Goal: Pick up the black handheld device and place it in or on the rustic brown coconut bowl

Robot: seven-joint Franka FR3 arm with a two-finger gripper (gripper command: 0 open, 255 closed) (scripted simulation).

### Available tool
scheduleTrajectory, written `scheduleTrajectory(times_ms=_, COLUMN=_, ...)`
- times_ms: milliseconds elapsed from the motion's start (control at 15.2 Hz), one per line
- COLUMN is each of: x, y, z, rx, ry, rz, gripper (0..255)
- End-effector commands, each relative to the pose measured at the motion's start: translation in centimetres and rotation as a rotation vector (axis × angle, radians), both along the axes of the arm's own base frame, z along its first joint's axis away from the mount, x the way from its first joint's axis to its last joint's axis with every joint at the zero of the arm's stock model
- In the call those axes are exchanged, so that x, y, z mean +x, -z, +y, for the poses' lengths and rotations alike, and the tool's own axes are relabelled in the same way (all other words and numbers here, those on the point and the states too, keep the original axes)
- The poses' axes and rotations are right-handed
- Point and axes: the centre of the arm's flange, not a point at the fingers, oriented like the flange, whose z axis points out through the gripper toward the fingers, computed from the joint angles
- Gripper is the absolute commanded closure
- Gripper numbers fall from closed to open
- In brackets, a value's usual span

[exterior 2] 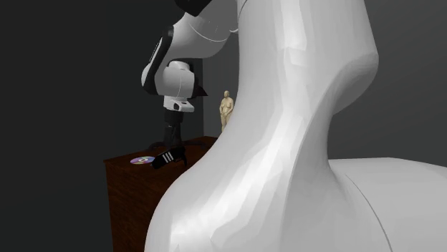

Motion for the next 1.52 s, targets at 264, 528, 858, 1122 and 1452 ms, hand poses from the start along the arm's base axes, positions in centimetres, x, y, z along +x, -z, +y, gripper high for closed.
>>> scheduleTrajectory(times_ms=264, x=0.0, y=1.3, z=0.3, rx=0.0, ry=0.001, rz=-0.001, gripper=0)
scheduleTrajectory(times_ms=528, x=0.0, y=1.3, z=0.3, rx=0.0, ry=0.001, rz=0.0, gripper=0)
scheduleTrajectory(times_ms=858, x=0.0, y=1.3, z=0.3, rx=0.0, ry=0.001, rz=0.0, gripper=255)
scheduleTrajectory(times_ms=1122, x=0.0, y=1.3, z=0.3, rx=0.0, ry=0.001, rz=0.0, gripper=255)
scheduleTrajectory(times_ms=1452, x=0.0, y=-0.3, z=0.3, rx=0.0, ry=0.001, rz=-0.001, gripper=255)
